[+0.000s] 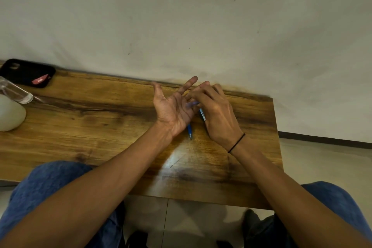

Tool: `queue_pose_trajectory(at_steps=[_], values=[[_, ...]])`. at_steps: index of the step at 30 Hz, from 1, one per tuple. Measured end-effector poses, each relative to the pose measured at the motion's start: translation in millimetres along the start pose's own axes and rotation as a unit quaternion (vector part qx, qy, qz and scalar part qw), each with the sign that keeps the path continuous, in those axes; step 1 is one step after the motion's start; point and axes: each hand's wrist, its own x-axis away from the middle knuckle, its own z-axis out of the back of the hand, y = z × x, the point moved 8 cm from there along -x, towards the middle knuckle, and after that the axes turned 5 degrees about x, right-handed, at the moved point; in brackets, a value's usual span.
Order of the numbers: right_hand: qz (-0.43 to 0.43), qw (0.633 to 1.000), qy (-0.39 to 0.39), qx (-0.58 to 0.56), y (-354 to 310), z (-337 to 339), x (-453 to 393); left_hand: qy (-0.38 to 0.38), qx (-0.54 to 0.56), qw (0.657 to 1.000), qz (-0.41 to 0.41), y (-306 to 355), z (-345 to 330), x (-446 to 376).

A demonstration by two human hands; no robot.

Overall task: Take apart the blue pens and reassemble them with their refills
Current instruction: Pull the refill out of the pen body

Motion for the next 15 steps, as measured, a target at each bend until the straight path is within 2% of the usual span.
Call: queue_pose_trajectory(at_steps=[15], values=[[-0.002,1.0,-0.008,0.005,-0.6,-1.1,0.3,-0.003,0.014,1.0,0.016,-0.9,-3.5,2.1]])
